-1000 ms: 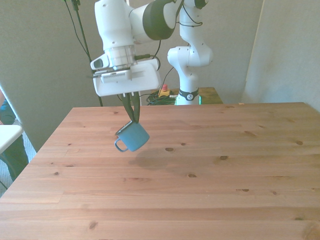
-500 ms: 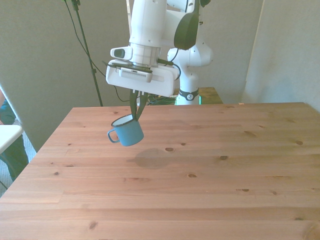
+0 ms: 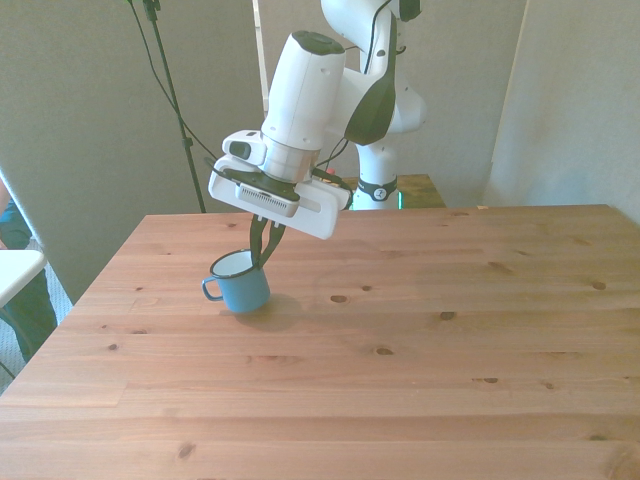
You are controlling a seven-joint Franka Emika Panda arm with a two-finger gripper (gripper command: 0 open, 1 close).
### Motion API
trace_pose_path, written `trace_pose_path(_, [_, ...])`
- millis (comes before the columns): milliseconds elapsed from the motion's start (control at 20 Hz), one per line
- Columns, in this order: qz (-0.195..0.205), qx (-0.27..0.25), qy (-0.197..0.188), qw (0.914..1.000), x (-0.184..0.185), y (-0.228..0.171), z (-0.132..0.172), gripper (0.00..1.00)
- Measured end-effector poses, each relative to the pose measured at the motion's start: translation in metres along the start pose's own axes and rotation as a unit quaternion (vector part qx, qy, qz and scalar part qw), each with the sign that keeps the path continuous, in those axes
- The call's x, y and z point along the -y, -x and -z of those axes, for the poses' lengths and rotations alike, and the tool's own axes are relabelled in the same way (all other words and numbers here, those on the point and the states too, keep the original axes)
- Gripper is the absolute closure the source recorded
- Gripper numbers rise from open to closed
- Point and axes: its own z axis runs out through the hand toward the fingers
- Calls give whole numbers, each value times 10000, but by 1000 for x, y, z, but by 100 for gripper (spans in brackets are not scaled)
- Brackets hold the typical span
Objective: Flip the mug upright
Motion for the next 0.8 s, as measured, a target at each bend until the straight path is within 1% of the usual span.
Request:
trace_pose_path(250, [-11,9,75,10000,6,-1,-11,100])
trace_pose_path(300, [-14,18,72,10000,7,-1,-12,0])
trace_pose_path(550, [-106,152,-75,9998,8,-1,-8,0])
trace_pose_path(800, [-85,262,-170,9995,4,-4,-8,0])
